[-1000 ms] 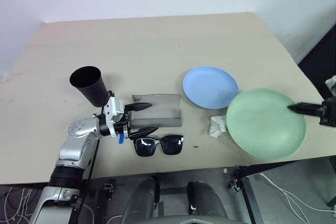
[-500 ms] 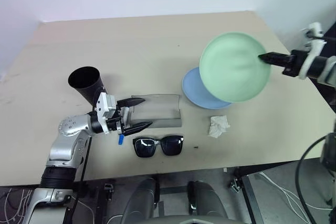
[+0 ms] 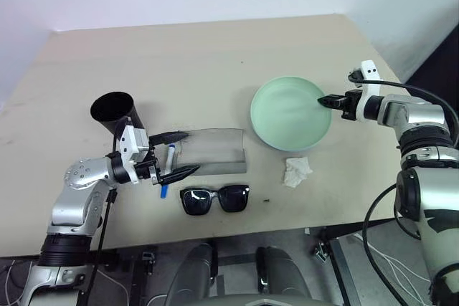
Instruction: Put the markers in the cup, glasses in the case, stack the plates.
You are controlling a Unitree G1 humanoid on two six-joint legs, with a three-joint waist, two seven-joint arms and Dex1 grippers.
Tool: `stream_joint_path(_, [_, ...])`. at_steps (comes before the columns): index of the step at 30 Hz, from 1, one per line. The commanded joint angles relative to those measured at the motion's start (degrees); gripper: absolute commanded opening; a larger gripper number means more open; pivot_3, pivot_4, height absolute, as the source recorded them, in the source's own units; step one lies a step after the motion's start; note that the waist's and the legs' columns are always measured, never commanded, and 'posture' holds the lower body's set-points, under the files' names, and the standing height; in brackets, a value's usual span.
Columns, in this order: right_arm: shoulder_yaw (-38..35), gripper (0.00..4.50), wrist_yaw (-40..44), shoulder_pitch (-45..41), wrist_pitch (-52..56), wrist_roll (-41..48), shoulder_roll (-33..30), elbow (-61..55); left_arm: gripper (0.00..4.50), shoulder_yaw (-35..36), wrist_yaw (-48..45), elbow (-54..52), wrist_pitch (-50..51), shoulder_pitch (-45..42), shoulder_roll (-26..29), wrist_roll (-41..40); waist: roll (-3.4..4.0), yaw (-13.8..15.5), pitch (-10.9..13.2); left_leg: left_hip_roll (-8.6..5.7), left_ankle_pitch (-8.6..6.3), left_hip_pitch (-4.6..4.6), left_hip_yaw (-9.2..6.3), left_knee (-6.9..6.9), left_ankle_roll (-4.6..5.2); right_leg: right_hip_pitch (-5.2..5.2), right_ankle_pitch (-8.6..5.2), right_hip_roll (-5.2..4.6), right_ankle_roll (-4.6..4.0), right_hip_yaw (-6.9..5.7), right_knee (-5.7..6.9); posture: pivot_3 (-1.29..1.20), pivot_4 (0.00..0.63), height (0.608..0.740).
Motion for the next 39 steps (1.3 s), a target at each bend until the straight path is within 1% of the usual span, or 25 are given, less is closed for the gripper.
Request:
stream_joint_path(1, [0.40, 0.03, 1.03, -1.98, -0.81, -1.44, 0.36, -0.06, 4.50, 1.22, 0.41, -2.21, 0.31, 0.32, 0.66, -1.03, 0.00, -0.13, 0.00, 0.02, 0.00, 0.01, 0.01, 0.00, 0.00, -0.01, 0.00, 0.03, 0.00, 0.02, 0.01, 0.00, 0.150, 0.735])
stream_joint_path(3, [0.69, 0.54, 2.10, -2.07, -1.00, -1.91, 0.68, -0.58, 4.50, 1.23, 0.28, -1.63, -0.05, 0.38, 0.67, -0.74, 0.00, -0.11, 0.00, 0.05, 0.00, 0.02, 0.01, 0.00, 0.00, -0.02, 0.01, 0.08, 0.01, 0.04, 0.03, 0.00, 0.150, 0.735])
stream_joint_path(4, [0.76, 0.73, 2.46, -2.16, -1.14, -2.09, 0.81, -0.87, 4.50, 1.20, 0.18, -1.31, -0.27, 0.36, 0.67, -0.56, 0.00, -0.11, 0.00, 0.05, 0.00, 0.03, 0.01, 0.00, 0.00, -0.02, 0.00, 0.08, 0.01, 0.04, 0.06, 0.00, 0.150, 0.735])
stream_joint_path(5, [0.65, 1.03, 2.84, -2.38, -1.23, -2.06, 0.92, -1.25, 4.50, 1.16, 0.11, -1.07, -0.42, 0.29, 0.65, -0.44, 0.00, -0.12, 0.00, 0.05, 0.00, 0.03, 0.01, 0.00, 0.00, -0.02, 0.00, 0.09, 0.00, 0.04, 0.06, 0.00, 0.150, 0.735])
stream_joint_path(7, [0.42, 1.68, 3.54, -2.76, -1.29, -1.96, 1.04, -2.14, 4.50, 1.13, 0.07, -0.79, -0.50, 0.12, 0.55, -0.43, 0.00, -0.11, 0.00, 0.05, 0.00, 0.03, 0.05, 0.00, 0.00, -0.05, 0.01, 0.09, 0.00, 0.09, 0.10, 0.00, 0.150, 0.735])
stream_joint_path(10, [0.43, 2.76, 5.26, -3.03, -0.86, -1.66, 0.89, -4.52, 4.50, 1.17, 0.11, -0.38, -0.83, -0.14, 0.43, -0.30, 0.00, -0.11, 0.00, 0.05, 0.00, 0.03, 0.08, 0.01, 0.00, -0.08, 0.01, 0.10, 0.01, 0.15, 0.12, 0.00, 0.150, 0.735])
stream_joint_path(14, [-1.15, 4.20, 6.80, -1.86, -0.56, 0.19, 0.00, -10.86, 4.50, 1.32, 0.16, -0.05, -1.16, -0.21, 0.52, -0.20, 0.00, -0.11, 0.00, 0.05, 0.01, 0.03, 0.22, 0.01, 0.00, -0.20, 0.03, 0.11, 0.04, 0.32, 0.22, 0.00, 0.150, 0.735])
stream_joint_path(17, [-2.30, 4.20, 11.02, 2.59, 1.92, 3.47, -1.52, -21.91, 4.50, 1.55, 0.33, 0.20, -1.51, -0.18, 0.66, -0.17, 0.00, 0.06, 0.00, 0.05, 0.01, 0.02, 0.28, 0.01, 0.00, -0.28, 0.03, 0.11, 0.05, 0.41, 0.31, 0.00, 0.150, 0.735])
stream_joint_path(21, [-2.04, 4.20, 17.84, 13.94, 11.02, 10.57, -4.46, -42.92, 4.50, 2.08, 0.47, 0.41, -1.72, -0.04, 0.96, -0.17, -0.04, 0.45, -0.02, 0.07, 0.00, 0.00, 0.23, 0.03, 0.00, -0.26, 0.03, 0.09, 0.05, 0.44, 0.31, 0.00, 0.150, 0.735])
stream_joint_path(22, [-2.16, 4.20, 18.65, 16.37, 13.48, 12.44, -5.13, -47.26, 4.50, 2.22, 0.49, 0.37, -1.72, 0.02, 1.03, -0.24, -0.03, 0.37, -0.02, 0.07, 0.00, 0.00, 0.22, 0.03, 0.01, -0.25, 0.03, 0.04, 0.04, 0.45, 0.29, 0.00, 0.150, 0.735])
stream_joint_path(23, [-2.23, 4.36, 19.64, 19.39, 15.98, 14.64, -5.94, -52.36, 4.50, 2.40, 0.55, 0.40, -1.74, 0.08, 1.14, -0.26, -0.03, 0.30, -0.01, 0.07, 0.00, -0.01, 0.24, 0.05, 0.01, -0.26, 0.03, -0.01, 0.05, 0.46, 0.29, 0.00, 0.150, 0.735])
stream_joint_path(26, [-1.89, 4.36, 19.85, 26.44, 19.94, 17.89, -7.62, -62.74, 4.50, 2.84, 0.79, 0.47, -1.84, 0.22, 1.29, -0.26, -0.03, 0.11, -0.01, 0.07, -0.01, -0.01, 0.25, 0.07, 0.01, -0.28, -0.06, -0.09, -0.11, 0.48, 0.32, 0.00, 0.150, 0.735])
stream_joint_path(32, [-0.90, 4.36, 18.21, 35.72, 23.06, 21.43, -8.55, -72.34, 4.50, 3.30, 0.89, 0.69, -1.97, 0.29, 1.53, -0.26, -0.06, 0.21, -0.03, 0.11, -0.02, 0.01, 0.25, 0.10, -0.01, -0.27, -0.06, -0.10, -0.12, 0.49, 0.33, 0.00, 0.150, 0.735])
stream_joint_path(35, [2.86, 4.36, 17.11, 39.94, 20.28, 18.88, -8.53, -74.96, 4.50, 3.38, 0.73, 0.85, -1.96, 0.12, 1.68, -0.15, -0.08, 0.26, -0.04, 0.11, -0.02, -0.02, 0.26, 0.11, -0.01, -0.27, -0.06, -0.13, -0.13, 0.49, 0.29, 0.00, 0.150, 0.735])
stream_joint_path(39, [5.67, 4.36, 14.41, 40.53, 18.31, 16.54, -7.88, -73.60, 4.50, 3.24, 0.70, 0.88, -1.76, -0.29, 1.77, -0.12, -0.09, 0.19, -0.05, 0.11, -0.02, -0.05, 0.29, 0.11, 0.00, -0.27, -0.04, -0.15, -0.11, 0.50, 0.20, 0.00, 0.150, 0.735])
